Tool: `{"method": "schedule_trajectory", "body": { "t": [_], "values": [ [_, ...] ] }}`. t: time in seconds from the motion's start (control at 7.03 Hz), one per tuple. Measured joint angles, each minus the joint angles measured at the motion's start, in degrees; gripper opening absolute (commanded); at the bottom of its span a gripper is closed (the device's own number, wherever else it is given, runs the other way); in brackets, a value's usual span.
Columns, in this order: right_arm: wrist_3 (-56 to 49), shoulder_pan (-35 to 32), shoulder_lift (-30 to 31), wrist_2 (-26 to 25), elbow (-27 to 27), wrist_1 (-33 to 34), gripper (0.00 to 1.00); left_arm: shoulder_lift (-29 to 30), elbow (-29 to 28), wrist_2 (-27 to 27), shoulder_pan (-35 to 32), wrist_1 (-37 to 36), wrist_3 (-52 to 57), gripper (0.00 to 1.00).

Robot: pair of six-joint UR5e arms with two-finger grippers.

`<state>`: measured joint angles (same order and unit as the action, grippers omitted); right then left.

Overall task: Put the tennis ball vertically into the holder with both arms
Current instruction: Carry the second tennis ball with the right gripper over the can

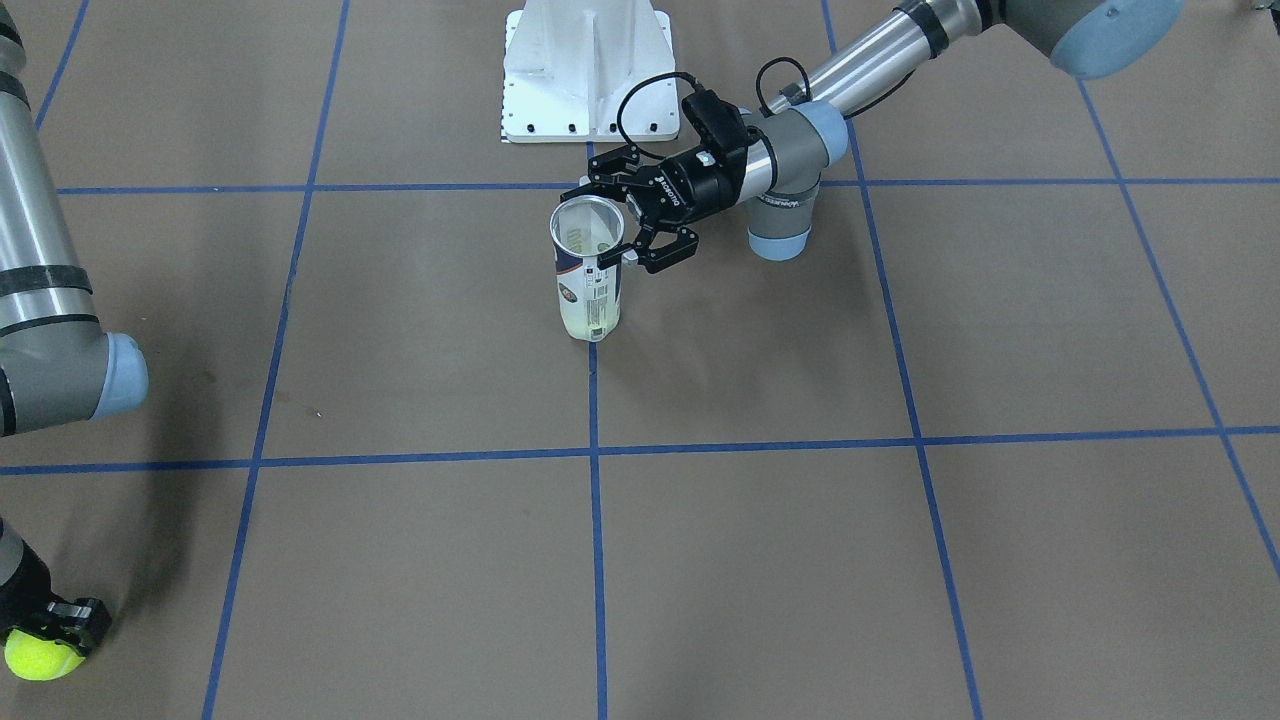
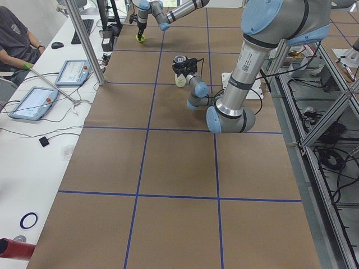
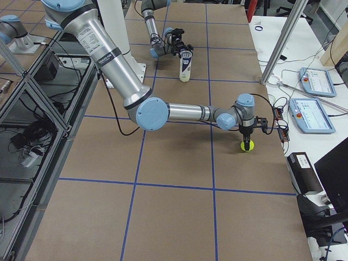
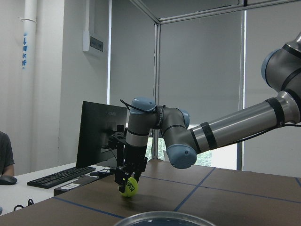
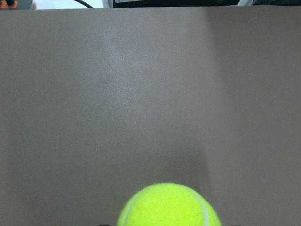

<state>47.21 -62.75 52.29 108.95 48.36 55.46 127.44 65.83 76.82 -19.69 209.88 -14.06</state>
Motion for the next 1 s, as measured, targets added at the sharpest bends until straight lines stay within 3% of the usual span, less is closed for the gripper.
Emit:
{"method": "schedule_trajectory", "body": {
  "t": [0.14,0.28,0.57,1.0],
  "values": [
    [0.1,-0.2,0.0,0.5,2.0,1.2,0.00,0.0,0.0,0.0,0.0,0.0,0.0,0.88],
    [0.3,-0.5,0.4,1.5,7.7,6.0,0.00,0.1,0.0,0.0,0.0,0.0,0.0,0.88],
    [2.6,-0.1,1.9,5.4,24.9,21.9,0.00,0.2,0.0,-0.1,0.0,-0.1,0.0,0.87],
    [16.6,7.4,2.4,10.3,50.1,39.9,0.00,0.2,0.0,-0.1,0.0,-0.1,0.0,0.81]
  ]
}}
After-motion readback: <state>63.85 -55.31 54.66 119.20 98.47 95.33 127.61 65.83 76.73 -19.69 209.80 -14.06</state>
